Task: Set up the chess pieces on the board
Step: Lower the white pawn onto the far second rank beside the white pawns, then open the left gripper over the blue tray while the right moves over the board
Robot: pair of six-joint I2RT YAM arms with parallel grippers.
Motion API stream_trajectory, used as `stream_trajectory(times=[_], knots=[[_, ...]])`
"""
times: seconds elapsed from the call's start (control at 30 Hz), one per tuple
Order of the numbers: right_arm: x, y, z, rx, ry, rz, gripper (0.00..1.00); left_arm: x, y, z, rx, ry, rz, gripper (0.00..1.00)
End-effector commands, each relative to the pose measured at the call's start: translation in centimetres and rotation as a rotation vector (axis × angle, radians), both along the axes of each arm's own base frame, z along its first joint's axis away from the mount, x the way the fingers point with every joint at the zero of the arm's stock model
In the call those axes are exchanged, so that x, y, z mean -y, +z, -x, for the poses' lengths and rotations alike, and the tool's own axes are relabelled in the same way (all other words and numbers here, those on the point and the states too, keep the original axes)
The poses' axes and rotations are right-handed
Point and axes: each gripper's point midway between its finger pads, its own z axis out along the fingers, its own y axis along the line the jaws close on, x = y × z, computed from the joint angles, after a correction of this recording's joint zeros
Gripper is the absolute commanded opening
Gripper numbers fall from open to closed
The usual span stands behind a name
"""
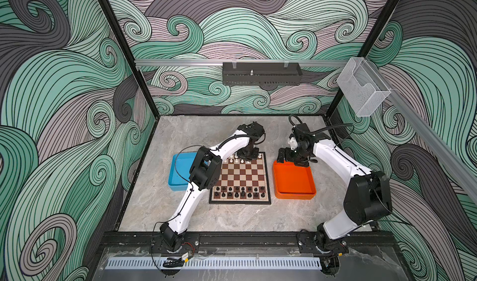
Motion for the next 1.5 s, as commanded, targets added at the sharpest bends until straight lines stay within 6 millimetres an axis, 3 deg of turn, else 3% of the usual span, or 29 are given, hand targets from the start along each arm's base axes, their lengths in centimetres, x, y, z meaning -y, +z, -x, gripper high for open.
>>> stream_trajectory(times=[0.0,0.63,0.9,1.17,1.47], knots=[[0.1,-0.2,-0.1,-0.002,0.002,-0.002,0.97,0.4,0.2,-0.5,0.017,-0.001,-0.002,0.13],[0.2,-0.1,0.0,0.001,-0.002,-0.002,0.97,0.5,0.9,-0.7,0.034,-0.002,0.005,0.25],[0.3,0.1,0.0,0.007,-0.007,-0.004,0.97,0.8,3.6,-0.6,0.068,-0.002,0.044,0.28],[0.2,1.0,0.0,0.027,-0.017,-0.020,0.96,-0.2,5.4,-0.3,0.095,0.001,0.027,0.29],[-0.4,2.3,0.4,0.042,-0.027,-0.057,0.97,-0.9,9.6,0.3,0.165,0.009,0.076,0.37]])
